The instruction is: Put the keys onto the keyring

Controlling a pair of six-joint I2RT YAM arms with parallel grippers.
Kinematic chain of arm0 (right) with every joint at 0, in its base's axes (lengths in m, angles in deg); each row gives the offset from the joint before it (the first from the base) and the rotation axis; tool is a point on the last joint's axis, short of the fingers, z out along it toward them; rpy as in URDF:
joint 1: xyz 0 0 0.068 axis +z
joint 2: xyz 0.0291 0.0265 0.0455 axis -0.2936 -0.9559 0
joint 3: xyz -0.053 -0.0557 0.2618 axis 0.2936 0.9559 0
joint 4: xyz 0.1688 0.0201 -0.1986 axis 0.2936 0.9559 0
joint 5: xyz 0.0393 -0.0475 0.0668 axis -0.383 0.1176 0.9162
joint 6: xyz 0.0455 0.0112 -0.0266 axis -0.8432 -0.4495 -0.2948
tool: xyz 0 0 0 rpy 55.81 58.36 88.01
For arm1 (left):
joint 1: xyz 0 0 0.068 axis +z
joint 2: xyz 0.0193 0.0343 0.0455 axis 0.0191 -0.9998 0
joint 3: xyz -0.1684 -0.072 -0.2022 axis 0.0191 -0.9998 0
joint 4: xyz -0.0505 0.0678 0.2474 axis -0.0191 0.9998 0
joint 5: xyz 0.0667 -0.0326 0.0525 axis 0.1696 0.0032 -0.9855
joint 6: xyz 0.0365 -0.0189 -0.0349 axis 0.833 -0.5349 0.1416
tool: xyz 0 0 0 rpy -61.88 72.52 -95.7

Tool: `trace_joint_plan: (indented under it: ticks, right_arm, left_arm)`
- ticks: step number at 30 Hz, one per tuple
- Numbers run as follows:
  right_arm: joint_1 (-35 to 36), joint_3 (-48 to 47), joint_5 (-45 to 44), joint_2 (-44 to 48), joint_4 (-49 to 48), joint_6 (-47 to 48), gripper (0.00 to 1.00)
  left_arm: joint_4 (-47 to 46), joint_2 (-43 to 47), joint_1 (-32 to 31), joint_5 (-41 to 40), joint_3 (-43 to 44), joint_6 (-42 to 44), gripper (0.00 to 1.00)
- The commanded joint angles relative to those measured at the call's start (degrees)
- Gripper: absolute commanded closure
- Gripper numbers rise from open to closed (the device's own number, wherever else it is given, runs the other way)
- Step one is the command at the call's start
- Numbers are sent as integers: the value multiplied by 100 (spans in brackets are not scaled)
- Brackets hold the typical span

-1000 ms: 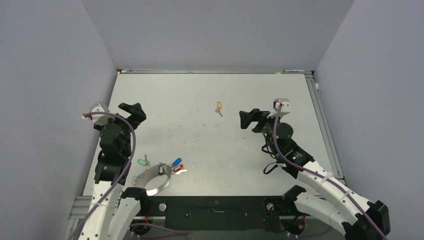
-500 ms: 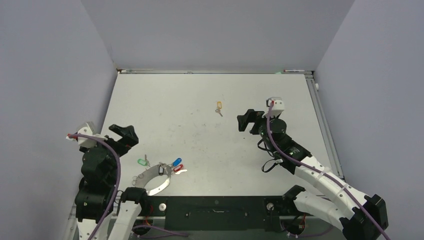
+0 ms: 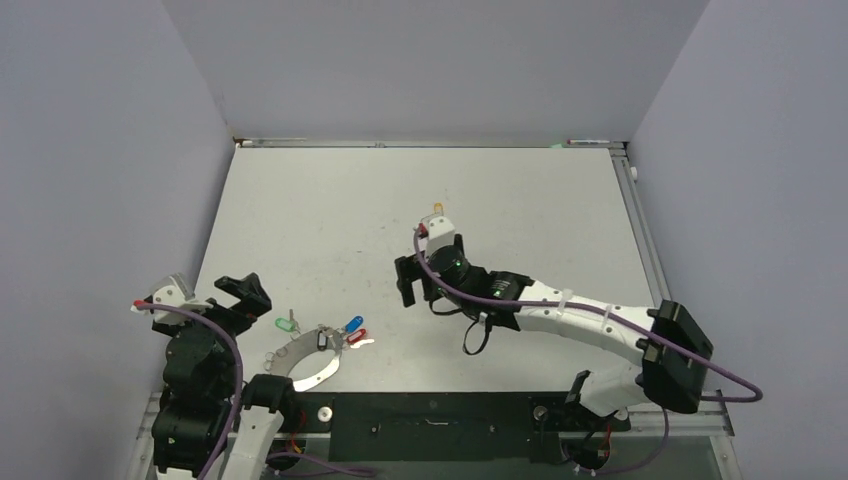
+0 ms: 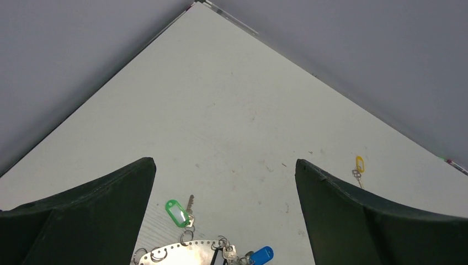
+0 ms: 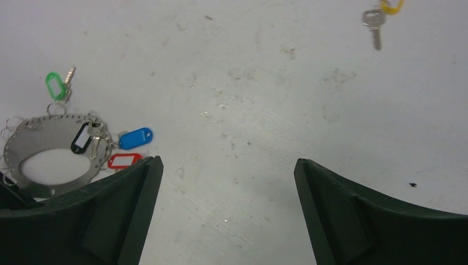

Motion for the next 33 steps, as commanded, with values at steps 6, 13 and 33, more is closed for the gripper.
trace_joint_plan:
  ticks: [6,13,33]
  right_arm:
    - [1559,-1503,-639,-2000,96,13,5]
    - [2287,-3134,-1464,-3605,1025,-3,3]
    - [2616,-4469,-1633,-5327,1487,83,0]
  left_arm:
    - [-183,101,-89,-40,-154,149,4]
    - [-122,220,-150,-257,-154,114,4]
    - [-63,352,-234,-497,-154,88,4]
